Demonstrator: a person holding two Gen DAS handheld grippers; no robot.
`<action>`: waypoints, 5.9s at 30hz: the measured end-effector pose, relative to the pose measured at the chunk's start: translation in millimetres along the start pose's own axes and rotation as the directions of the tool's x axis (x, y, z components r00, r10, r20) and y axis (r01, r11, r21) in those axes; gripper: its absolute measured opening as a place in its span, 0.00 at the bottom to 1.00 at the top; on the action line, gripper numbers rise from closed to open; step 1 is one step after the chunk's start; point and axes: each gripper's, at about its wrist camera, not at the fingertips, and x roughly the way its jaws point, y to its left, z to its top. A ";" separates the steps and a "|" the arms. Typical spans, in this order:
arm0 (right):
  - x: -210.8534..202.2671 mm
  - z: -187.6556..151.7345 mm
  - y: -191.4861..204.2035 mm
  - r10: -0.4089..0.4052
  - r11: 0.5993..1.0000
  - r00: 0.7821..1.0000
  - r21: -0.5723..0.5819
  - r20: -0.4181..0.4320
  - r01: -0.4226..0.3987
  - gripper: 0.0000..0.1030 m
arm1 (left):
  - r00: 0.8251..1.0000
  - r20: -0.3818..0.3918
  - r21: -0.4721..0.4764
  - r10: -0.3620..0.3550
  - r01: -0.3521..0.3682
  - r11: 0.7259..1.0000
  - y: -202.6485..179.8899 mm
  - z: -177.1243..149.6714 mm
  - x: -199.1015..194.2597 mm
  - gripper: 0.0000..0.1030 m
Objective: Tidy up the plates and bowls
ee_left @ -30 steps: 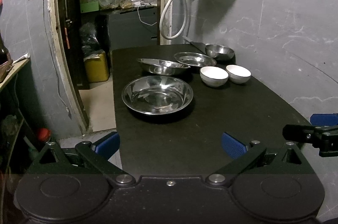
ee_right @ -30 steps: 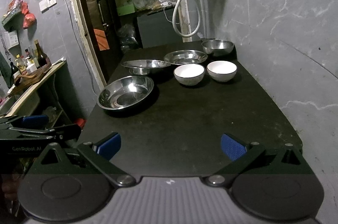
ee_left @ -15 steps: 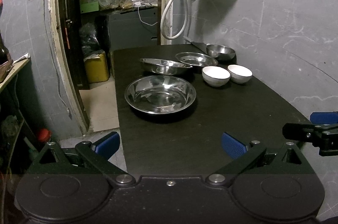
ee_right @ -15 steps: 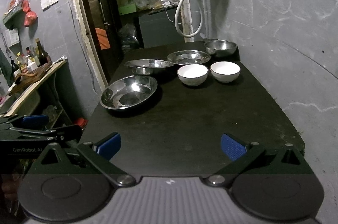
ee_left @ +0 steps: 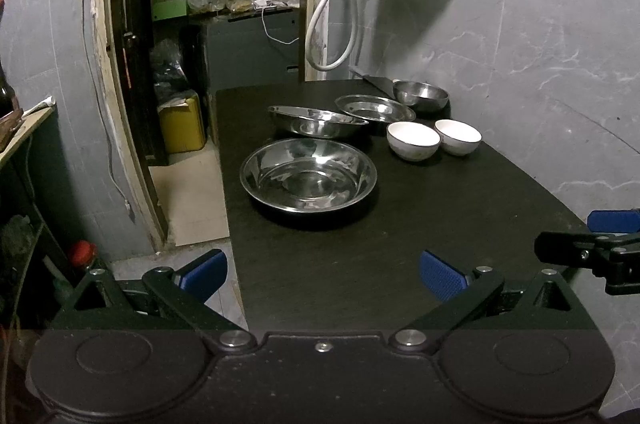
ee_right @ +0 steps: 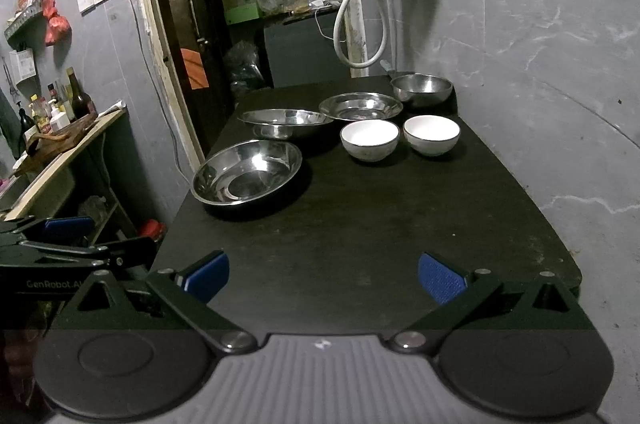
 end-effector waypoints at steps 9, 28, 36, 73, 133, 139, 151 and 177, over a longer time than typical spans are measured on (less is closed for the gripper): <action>2.2 1.3 1.0 0.000 1.000 1.000 -0.005 -0.002 0.000 1.00 | 1.000 0.000 0.000 0.001 -0.001 1.000 -0.2 -0.3 0.2 0.99; 16.3 8.6 -1.5 -0.006 1.000 0.999 -0.001 -0.033 0.006 1.00 | 0.999 -0.034 -0.003 -0.004 0.004 1.000 3.4 6.8 18.4 0.99; 29.2 10.6 -10.2 -0.006 1.000 0.998 0.019 -0.063 0.007 1.00 | 0.998 -0.060 0.002 -0.005 0.006 1.000 2.2 10.1 32.3 0.99; 157.5 126.7 -45.7 0.054 0.994 0.971 0.108 -0.233 -0.029 1.00 | 0.964 -0.178 -0.075 0.198 -0.214 0.974 19.1 145.6 140.3 0.99; 286.0 147.1 6.7 0.036 0.861 0.990 0.507 -0.135 0.037 0.24 | 0.908 -0.401 -0.101 -0.125 0.092 0.991 127.2 201.9 335.2 0.27; 285.9 149.3 7.7 0.044 0.870 0.990 0.493 -0.131 0.027 0.23 | 0.908 -0.395 -0.096 -0.140 0.110 0.989 122.6 200.5 328.8 0.13; 280.0 149.5 6.4 0.064 0.873 0.991 0.488 -0.119 0.002 0.23 | 0.914 -0.374 -0.114 -0.159 0.125 0.986 124.0 199.6 310.4 0.13; 194.0 110.6 28.5 0.160 0.934 0.975 0.343 -0.154 -0.099 0.22 | 0.915 -0.376 -0.022 -0.145 0.148 0.989 114.7 151.6 212.3 0.14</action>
